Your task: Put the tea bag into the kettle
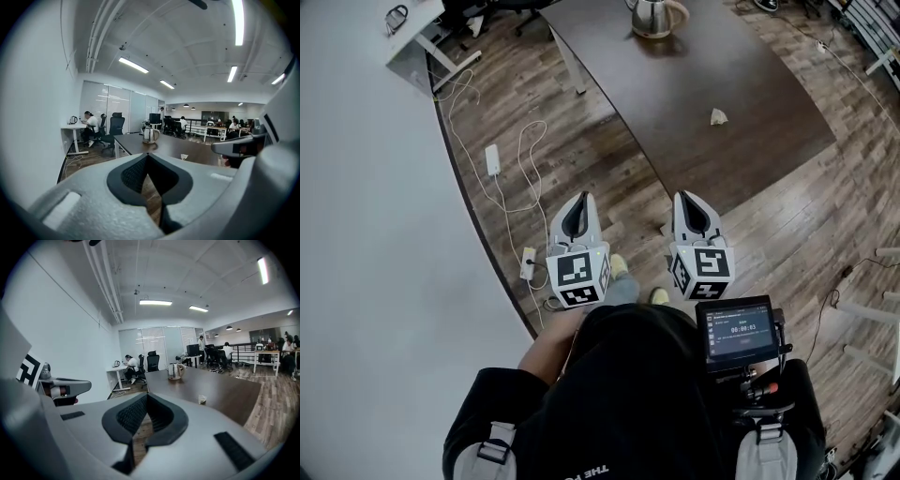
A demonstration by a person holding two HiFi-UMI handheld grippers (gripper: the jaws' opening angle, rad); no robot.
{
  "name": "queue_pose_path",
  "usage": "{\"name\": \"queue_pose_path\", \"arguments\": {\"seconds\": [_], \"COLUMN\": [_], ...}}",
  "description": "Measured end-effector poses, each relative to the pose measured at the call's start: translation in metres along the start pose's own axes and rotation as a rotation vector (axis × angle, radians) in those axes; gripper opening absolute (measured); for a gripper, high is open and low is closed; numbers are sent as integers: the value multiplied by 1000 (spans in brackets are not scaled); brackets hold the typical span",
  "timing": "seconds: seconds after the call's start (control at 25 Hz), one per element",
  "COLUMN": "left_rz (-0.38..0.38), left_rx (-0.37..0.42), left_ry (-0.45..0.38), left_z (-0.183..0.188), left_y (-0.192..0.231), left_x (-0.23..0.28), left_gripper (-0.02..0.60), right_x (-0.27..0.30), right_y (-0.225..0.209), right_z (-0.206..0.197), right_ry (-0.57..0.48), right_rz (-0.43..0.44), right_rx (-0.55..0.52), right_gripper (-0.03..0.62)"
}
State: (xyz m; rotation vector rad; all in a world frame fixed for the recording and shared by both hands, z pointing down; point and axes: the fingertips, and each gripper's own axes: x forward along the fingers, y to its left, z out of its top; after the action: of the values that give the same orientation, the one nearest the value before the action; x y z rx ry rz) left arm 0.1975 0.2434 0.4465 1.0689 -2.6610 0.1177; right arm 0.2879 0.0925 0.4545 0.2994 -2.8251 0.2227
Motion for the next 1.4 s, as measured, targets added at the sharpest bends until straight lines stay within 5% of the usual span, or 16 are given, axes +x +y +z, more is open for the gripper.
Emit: {"name": "queue_pose_path", "arguments": {"seconds": [0.56, 1.4], "left_rz": [-86, -253], "left_rx": [-29, 46], "left_ry": [-3, -7], "left_z": [9, 73], "left_y": [52, 47], "left_x": [59, 262], "left_gripper": [5, 5], "right_x": [68, 213], "right_y": [21, -77], "right_z": [15, 50], "right_ry": [31, 20], "right_rz": [-64, -230], "right_rx": [-9, 69], "right_gripper": [4, 5]}}
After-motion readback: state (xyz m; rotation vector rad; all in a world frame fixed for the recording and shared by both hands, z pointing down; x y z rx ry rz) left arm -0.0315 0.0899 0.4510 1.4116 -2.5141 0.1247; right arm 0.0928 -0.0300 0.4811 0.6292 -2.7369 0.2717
